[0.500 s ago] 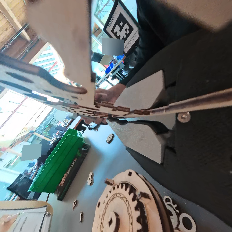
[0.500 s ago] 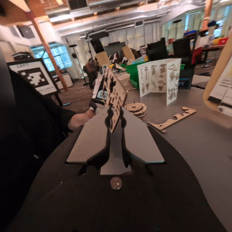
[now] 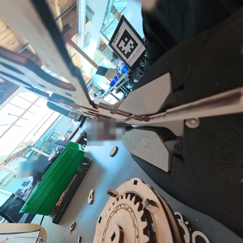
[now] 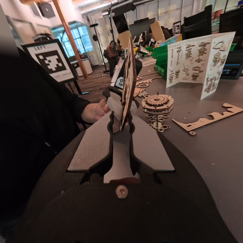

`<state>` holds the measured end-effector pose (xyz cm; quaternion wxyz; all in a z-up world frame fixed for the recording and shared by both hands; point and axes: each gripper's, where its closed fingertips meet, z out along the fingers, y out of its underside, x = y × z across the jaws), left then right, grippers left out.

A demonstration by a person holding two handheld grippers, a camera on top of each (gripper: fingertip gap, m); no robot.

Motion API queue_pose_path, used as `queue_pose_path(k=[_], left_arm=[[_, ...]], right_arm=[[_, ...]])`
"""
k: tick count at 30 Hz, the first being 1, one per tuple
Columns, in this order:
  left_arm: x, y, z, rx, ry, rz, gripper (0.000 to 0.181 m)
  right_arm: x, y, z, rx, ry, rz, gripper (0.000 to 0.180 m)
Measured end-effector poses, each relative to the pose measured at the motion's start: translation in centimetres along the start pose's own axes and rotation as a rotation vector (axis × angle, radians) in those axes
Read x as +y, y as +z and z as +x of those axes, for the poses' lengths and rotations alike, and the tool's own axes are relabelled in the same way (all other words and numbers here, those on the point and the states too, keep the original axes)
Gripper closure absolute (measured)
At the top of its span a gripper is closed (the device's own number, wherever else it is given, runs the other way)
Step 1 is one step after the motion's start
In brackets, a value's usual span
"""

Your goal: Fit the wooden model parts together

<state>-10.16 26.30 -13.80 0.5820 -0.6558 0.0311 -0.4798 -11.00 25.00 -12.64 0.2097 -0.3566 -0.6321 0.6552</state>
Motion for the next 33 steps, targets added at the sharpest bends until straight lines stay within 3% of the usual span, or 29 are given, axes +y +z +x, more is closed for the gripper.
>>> queue_pose_path(k=[2, 7, 12, 17, 19, 22, 33], left_arm=[[0.0, 0.0, -0.2, -0.014, 0.002, 0.003, 0.180], [-0.5, -0.3, -0.3, -0.008, -0.022, 0.031, 0.179], [-0.5, -0.3, -0.4, -0.005, -0.032, 0.031, 0.180], [-0.5, -0.3, -0.1, 0.040, -0.068, 0.028, 0.180], [-0.5, -0.2, -0.2, 0.027, -0.060, 0.028, 0.179], [-0.5, -0.2, -0.4, 0.005, -0.056, 0.030, 0.179], [-0.8, -0.4, -1.1, -0.053, -0.034, 0.051, 0.180]], right_arm=[[0.2, -0.2, 0.2, -0.019, 0.047, 0.018, 0.160], [-0.2, -1.4, 1.3, 0.068, 0.009, 0.066, 0.179], [-0.2, -1.1, 1.4, 0.142, -0.076, 0.047, 0.177], [-0.4, -1.0, 0.8, -0.017, 0.136, 0.113, 0.176], [0.0, -0.8, 1.0, 0.000, 0.109, 0.095, 0.178], [0.9, 0.1, 0.9, 0.029, 0.061, 0.024, 0.166], [0.7, -0.5, 2.1, 0.222, 0.005, -0.038, 0.177]])
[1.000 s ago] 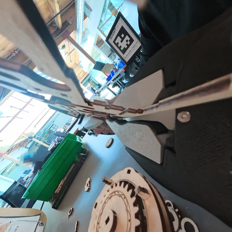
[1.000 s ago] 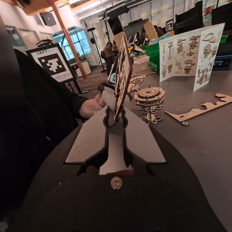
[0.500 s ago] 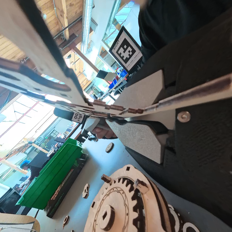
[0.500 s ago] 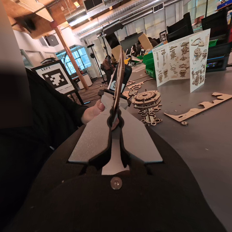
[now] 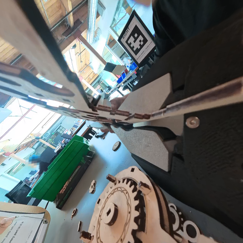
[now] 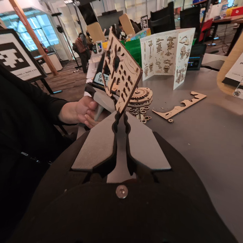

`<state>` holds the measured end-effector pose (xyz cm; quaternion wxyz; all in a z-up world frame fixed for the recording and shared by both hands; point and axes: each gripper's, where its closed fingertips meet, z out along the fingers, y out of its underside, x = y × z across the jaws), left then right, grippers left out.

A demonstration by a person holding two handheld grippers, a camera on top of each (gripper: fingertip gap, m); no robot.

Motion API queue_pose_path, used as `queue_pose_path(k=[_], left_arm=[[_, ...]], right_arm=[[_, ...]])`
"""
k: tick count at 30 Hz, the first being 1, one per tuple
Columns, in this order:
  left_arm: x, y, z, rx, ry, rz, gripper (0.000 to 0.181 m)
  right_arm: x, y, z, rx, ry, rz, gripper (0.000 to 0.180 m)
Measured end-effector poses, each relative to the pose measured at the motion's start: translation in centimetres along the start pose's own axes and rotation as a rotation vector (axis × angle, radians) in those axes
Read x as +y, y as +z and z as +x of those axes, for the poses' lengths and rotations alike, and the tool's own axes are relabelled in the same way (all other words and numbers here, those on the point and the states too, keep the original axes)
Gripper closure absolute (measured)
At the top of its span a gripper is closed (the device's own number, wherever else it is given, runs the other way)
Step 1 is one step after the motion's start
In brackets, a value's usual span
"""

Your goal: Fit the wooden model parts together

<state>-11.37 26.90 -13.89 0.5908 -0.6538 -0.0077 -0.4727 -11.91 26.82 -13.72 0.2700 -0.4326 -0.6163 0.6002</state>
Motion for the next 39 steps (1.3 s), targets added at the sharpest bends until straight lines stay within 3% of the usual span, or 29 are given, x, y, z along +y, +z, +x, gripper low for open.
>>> queue_pose_path(k=[5, 11, 18, 22, 24, 27, 29, 35, 39], left_arm=[[-0.1, 0.0, -0.5, -0.101, 0.100, 0.015, 0.181], [-0.3, -0.2, -1.0, -0.163, 0.122, 0.026, 0.180], [-0.4, -0.5, -1.8, -0.281, 0.195, 0.024, 0.181], [-0.9, -0.9, -2.8, -0.374, 0.210, 0.039, 0.181], [-1.6, -1.2, -2.5, -0.346, 0.205, 0.095, 0.181], [-1.5, -0.8, -1.5, -0.201, 0.136, 0.096, 0.181], [-1.0, -0.4, -1.4, -0.192, 0.138, 0.063, 0.181], [-2.0, -1.5, -1.7, -0.123, 0.003, 0.123, 0.181], [-0.2, -1.3, -0.5, -0.062, -0.044, 0.011, 0.180]], right_arm=[[0.2, 0.2, 0.6, 0.075, 0.111, -0.082, 0.177], [0.1, 1.0, 1.1, -0.011, 0.295, 0.045, 0.178], [0.8, 1.5, 1.8, 0.203, 0.026, -0.113, 0.176], [1.2, 2.3, 3.2, 0.391, -0.233, -0.196, 0.180], [0.3, 2.6, 3.0, 0.369, -0.239, -0.135, 0.180], [-0.5, 1.7, 1.9, 0.134, 0.024, -0.036, 0.179], [-0.1, 1.1, 1.6, 0.080, 0.070, -0.029, 0.177], [-1.7, -2.2, 3.1, 0.257, -0.008, -0.013, 0.156], [0.2, -4.8, 5.8, 0.397, 0.014, -0.154, 0.134]])
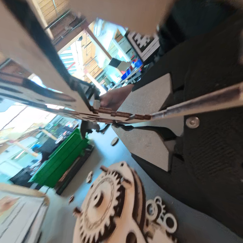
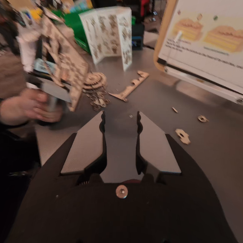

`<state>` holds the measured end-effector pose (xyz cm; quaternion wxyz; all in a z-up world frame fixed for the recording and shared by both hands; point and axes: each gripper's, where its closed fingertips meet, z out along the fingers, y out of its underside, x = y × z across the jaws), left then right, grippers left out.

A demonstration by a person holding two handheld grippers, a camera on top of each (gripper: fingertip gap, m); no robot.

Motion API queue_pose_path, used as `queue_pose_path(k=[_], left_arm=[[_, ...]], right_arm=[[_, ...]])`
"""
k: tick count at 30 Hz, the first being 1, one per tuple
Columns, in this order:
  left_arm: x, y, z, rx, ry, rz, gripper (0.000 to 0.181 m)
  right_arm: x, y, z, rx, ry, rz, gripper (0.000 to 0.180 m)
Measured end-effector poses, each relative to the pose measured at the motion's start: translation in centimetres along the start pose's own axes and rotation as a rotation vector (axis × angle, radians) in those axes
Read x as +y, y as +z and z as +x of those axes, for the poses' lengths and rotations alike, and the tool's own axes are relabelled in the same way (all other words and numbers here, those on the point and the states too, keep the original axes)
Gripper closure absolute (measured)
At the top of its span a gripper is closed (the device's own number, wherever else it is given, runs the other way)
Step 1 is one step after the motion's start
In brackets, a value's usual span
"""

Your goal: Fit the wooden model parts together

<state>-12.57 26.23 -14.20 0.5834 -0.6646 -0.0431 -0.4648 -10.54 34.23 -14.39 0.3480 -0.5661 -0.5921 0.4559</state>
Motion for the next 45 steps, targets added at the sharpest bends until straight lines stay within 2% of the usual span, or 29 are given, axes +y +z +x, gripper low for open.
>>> queue_pose_path(k=[3, 6, 8, 10, 13, 14, 15, 16, 17, 18, 19, 21, 23, 25, 28, 31, 33, 37, 40, 43, 45], left_arm=[[1.1, -0.7, 2.2, 0.050, 0.019, -0.079, 0.180], [2.5, -0.9, 3.9, 0.055, 0.115, -0.224, 0.180], [3.4, 0.1, 5.0, 0.101, 0.101, -0.304, 0.180], [3.7, 1.7, 5.2, 0.107, 0.096, -0.348, 0.180], [4.5, 4.1, 5.8, 0.123, 0.146, -0.441, 0.180], [4.7, 4.9, 6.0, 0.122, 0.160, -0.462, 0.179], [4.7, 5.6, 6.0, 0.111, 0.172, -0.478, 0.176], [4.3, 6.2, 5.9, 0.115, 0.166, -0.477, 0.178], [3.9, 6.6, 6.1, 0.132, 0.127, -0.472, 0.177], [3.4, 7.1, 6.1, 0.137, 0.084, -0.461, 0.168], [3.0, 7.4, 5.8, 0.123, 0.058, -0.446, 0.152], [3.1, 7.0, 4.9, 0.080, 0.055, -0.445, 0.134], [4.6, 5.6, 4.3, 0.047, 0.093, -0.466, 0.134], [6.8, 3.7, 4.5, 0.032, 0.187, -0.506, 0.140], [9.5, 0.9, 4.4, -0.006, 0.384, -0.599, 0.144], [9.4, -0.9, 4.9, 0.014, 0.522, -0.592, 0.144], [8.2, -1.8, 4.9, 0.022, 0.563, -0.534, 0.140], [6.4, -5.3, 5.3, 0.083, 0.543, -0.403, 0.130], [5.4, -8.2, 4.4, 0.036, 0.579, -0.372, 0.119], [4.6, -10.7, 5.8, 0.072, 0.586, -0.374, 0.115], [3.9, -12.7, 6.2, 0.059, 0.601, -0.382, 0.114]], right_arm=[[2.1, -1.4, 1.5, 0.086, -0.055, -0.091, 0.130], [1.7, -2.9, -2.8, -0.134, -0.100, 0.001, 0.132], [-0.2, -3.9, -5.3, -0.275, -0.038, 0.114, 0.124], [-2.3, -5.0, -7.4, -0.416, 0.049, 0.186, 0.126], [-3.4, -4.6, -6.6, -0.405, 0.147, 0.164, 0.143], [-3.5, -4.6, -6.9, -0.433, 0.148, 0.148, 0.155], [-3.8, -5.1, -7.9, -0.504, 0.139, 0.160, 0.179], [-4.2, -5.5, -8.1, -0.521, 0.144, 0.175, 0.180], [-4.4, -5.7, -7.8, -0.492, 0.138, 0.180, 0.179], [-4.8, -6.1, -7.3, -0.465, 0.140, 0.199, 0.179], [-5.7, -6.8, -6.6, -0.447, 0.169, 0.251, 0.179], [-7.3, -9.0, -3.6, -0.392, 0.272, 0.380, 0.179], [-7.0, -10.6, 1.5, -0.235, 0.358, 0.442, 0.180], [-4.5, -10.4, 6.5, -0.105, 0.457, 0.371, 0.180], [0.4, -8.2, 11.4, 0.041, 0.568, 0.181, 0.180], [3.3, -5.7, 14.1, 0.151, 0.600, 0.037, 0.179], [5.0, -4.8, 15.7, 0.274, 0.540, -0.076, 0.178], [6.5, -4.3, 17.5, 0.437, 0.482, -0.198, 0.158], [8.0, -5.4, 18.5, 0.590, 0.423, -0.328, 0.141], [7.1, -6.8, 18.4, 0.729, 0.337, -0.321, 0.135], [5.0, -7.1, 17.2, 0.764, 0.265, -0.248, 0.133]])
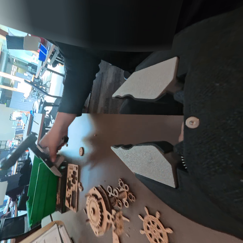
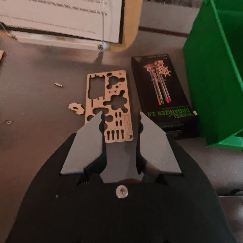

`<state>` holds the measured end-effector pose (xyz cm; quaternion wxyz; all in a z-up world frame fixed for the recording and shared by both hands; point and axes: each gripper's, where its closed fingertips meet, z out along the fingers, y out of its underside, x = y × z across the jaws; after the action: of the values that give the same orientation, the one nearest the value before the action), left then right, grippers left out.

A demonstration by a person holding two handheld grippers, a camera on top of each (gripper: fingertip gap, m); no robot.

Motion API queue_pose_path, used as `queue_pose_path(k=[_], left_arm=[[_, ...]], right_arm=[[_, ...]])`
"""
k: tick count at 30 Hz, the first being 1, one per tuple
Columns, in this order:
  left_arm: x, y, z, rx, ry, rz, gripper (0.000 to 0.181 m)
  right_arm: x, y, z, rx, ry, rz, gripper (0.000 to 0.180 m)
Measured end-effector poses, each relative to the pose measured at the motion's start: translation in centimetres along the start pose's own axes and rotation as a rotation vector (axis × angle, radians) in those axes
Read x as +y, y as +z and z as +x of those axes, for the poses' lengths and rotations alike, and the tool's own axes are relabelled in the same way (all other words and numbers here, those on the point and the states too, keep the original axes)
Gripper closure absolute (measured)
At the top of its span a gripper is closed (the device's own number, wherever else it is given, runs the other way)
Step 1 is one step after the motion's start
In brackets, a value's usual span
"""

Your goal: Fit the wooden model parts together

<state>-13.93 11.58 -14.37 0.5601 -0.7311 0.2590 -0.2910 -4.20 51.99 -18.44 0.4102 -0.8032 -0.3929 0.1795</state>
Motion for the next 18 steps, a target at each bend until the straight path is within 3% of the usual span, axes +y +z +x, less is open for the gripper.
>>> queue_pose_path(k=[4, 10, 13, 16, 18], left_arm=[[-0.5, -6.4, -2.3, -0.191, -0.007, -0.006, 0.118], [-4.0, -21.4, -16.6, -0.895, -0.004, 0.053, 0.108], [-3.5, -22.9, -23.8, -1.038, -0.104, 0.027, 0.084], [-1.7, -22.7, -29.0, -1.153, -0.148, -0.023, 0.080], [-0.9, -22.3, -30.7, -1.173, -0.154, -0.057, 0.097]], right_arm=[[-5.0, -3.3, -5.8, -0.100, -0.084, 0.184, 0.119], [-13.6, -4.4, -23.7, -0.468, -0.313, 0.209, 0.098], [-16.2, -1.0, -33.1, -0.631, -0.409, 0.115, 0.094], [-17.6, 4.6, -38.7, -0.654, -0.457, 0.016, 0.096], [-17.8, 8.1, -40.5, -0.651, -0.454, -0.047, 0.105]])
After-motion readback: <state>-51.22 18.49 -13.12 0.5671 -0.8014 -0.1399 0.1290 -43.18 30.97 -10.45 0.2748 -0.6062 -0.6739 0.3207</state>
